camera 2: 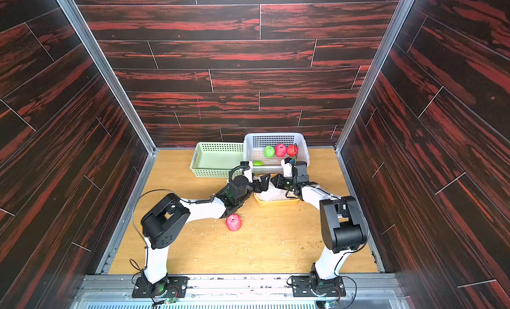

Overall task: Remove foam nets from apples
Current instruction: Place the foam net into the storage box.

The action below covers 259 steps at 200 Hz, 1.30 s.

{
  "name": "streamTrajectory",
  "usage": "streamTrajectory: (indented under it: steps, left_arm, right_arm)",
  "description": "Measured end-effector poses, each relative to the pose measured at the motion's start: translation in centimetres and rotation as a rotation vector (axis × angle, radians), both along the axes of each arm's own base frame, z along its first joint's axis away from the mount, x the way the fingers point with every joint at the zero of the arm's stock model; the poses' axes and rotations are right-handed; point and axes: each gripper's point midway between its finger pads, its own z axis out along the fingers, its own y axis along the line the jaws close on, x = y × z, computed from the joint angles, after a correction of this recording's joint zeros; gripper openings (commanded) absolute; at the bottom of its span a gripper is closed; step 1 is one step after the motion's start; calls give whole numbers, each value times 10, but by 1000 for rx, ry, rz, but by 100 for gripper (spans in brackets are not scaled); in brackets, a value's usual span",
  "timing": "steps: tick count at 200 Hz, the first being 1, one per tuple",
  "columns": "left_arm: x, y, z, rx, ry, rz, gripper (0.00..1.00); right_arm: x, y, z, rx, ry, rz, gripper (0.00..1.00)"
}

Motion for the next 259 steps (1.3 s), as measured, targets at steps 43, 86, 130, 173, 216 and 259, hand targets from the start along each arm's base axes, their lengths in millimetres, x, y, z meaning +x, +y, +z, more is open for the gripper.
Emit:
streamTrajectory:
  steps: [43,86,130,173,216,259]
  left_arm:
    - [-14,31,59,32,-129,45,98]
    - [-18,63,94,55,-198,101,98]
    - [-26,87,84,128,-181,129,98]
    - [-40,113,86,182,-183,153,98]
    - [-60,143,80,234,-159,184,98]
    - [-78,173,60,314,-113,231,98]
  right_arm:
    - [1,-2,-8,-18,10,-10,22]
    - [2,-4,-9,-27,7,-11,22]
    - [2,-4,-10,-33,11,-13,22]
    - [3,-6,-10,-50,9,-17,22]
    - [1,-8,-10,-66,26,-19,28]
    - [0,2,30,-130,-26,-7,46]
